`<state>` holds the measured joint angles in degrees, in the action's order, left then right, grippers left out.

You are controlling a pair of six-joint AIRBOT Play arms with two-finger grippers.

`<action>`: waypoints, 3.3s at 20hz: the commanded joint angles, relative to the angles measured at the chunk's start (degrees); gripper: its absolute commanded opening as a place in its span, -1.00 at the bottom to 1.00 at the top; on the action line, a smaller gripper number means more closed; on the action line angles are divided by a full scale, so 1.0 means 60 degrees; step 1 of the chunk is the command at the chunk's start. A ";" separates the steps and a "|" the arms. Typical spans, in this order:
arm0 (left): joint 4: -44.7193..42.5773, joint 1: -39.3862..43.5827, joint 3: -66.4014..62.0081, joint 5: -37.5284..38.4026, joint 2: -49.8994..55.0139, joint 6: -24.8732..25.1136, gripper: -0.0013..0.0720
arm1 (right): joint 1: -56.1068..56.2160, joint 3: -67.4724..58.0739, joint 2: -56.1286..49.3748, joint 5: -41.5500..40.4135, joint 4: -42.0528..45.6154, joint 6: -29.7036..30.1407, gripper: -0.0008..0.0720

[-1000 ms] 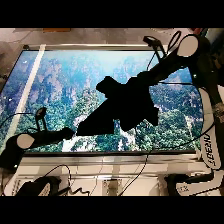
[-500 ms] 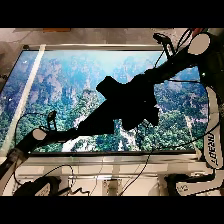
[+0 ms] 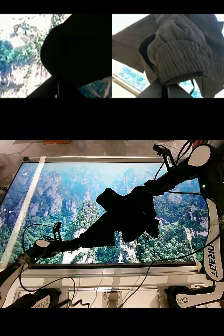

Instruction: Fold the clothes and pants, and hang the long-sleeved shirts on hangers.

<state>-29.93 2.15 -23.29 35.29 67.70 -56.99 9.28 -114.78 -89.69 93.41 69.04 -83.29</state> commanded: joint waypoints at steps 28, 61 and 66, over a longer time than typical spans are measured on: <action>-0.9078 -0.4805 -0.8000 0.0605 -0.1209 -0.1191 -0.93 | -0.6080 0.0353 0.1144 -0.2320 -0.0634 0.0477 -0.91; -1.1537 -0.3548 -0.7876 0.5595 0.0324 -0.2127 -0.93 | -0.6925 0.3231 0.1945 0.0015 0.2841 0.0251 -0.91; -1.2644 -0.3592 -0.7067 0.6353 0.0324 -0.1668 -0.93 | -0.6896 0.5333 0.2889 0.0437 0.2608 0.0419 -0.91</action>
<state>-101.78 -19.29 -68.86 69.91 69.63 -68.95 -31.46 -89.62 -75.18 92.27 85.91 -81.67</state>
